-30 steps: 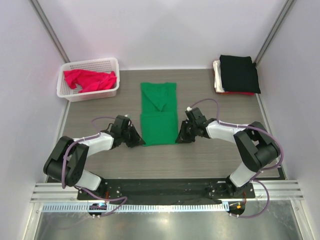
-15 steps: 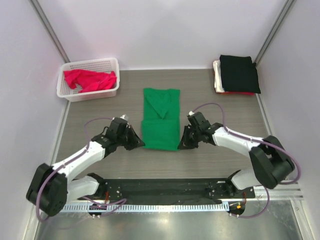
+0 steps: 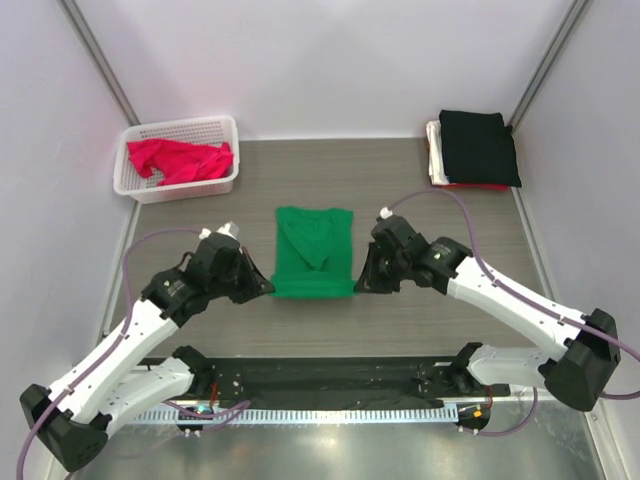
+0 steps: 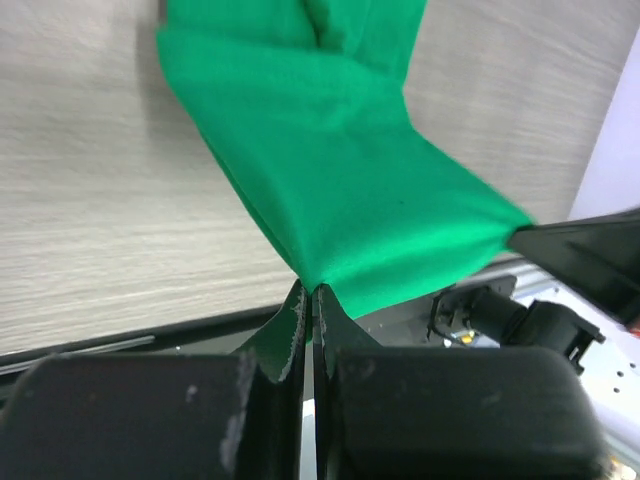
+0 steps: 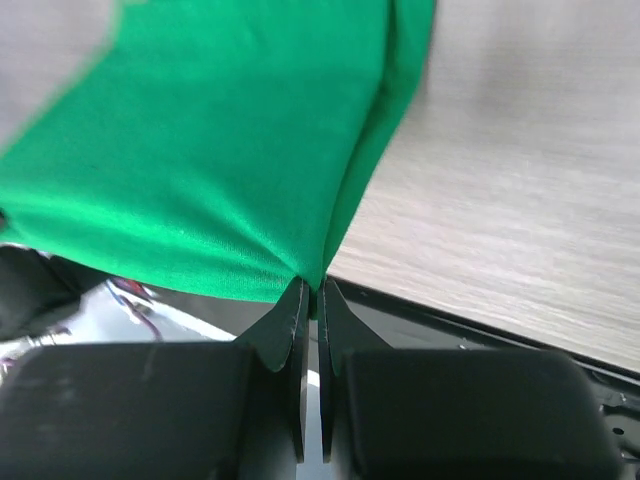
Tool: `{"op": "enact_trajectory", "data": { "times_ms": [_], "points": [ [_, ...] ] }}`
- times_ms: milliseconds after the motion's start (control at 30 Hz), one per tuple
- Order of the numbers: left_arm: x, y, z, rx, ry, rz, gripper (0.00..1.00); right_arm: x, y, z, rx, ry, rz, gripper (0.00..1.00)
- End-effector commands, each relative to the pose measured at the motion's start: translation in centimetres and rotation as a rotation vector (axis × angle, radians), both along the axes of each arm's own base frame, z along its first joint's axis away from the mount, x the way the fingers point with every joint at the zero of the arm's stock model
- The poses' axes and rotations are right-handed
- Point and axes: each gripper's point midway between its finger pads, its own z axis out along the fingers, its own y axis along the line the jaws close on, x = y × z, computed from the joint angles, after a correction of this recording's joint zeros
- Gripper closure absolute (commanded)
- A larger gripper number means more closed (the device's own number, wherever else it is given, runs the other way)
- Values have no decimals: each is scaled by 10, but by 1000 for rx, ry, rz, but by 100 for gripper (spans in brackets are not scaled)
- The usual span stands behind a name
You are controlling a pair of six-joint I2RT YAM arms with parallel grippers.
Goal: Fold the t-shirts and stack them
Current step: Fold the tshirt
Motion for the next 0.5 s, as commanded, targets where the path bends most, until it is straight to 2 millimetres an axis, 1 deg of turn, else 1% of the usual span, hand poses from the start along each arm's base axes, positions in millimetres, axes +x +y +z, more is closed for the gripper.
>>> {"op": "enact_trajectory", "data": {
  "times_ms": [0,33,67,100,133,200,233,267,333,367,400,433,467],
  "points": [
    [10,26,6,162,-31,45,100,20,-27,16,-155,-63,-64,99],
    [16,25,15,170,-56,36,100,31,-30,25,-160,-86,-70,99],
    [21,25,15,188,-59,39,100,37,-31,26,-171,-89,-71,99],
    [26,24,12,214,-43,40,100,43,-33,27,-176,-91,-75,99],
    [34,24,19,218,-54,46,100,52,-33,28,-183,-93,-79,99],
    [45,22,23,230,-62,34,100,67,-40,31,-188,-97,-90,99],
    [55,21,19,243,-50,40,100,77,-38,32,-193,-98,-87,99],
    [63,18,27,231,-66,41,100,83,-38,33,-202,-107,-73,99],
    [79,17,22,244,-47,37,100,98,-41,35,-210,-111,-79,99],
    [87,15,28,240,-51,38,100,109,-38,36,-214,-111,-78,99],
    [93,14,27,245,-50,30,100,117,-41,36,-221,-117,-76,99],
    [101,14,27,237,-44,35,100,123,-41,37,-222,-117,-76,99],
    [110,11,23,241,-28,31,100,133,-40,36,-226,-114,-78,99]
  ]
}}
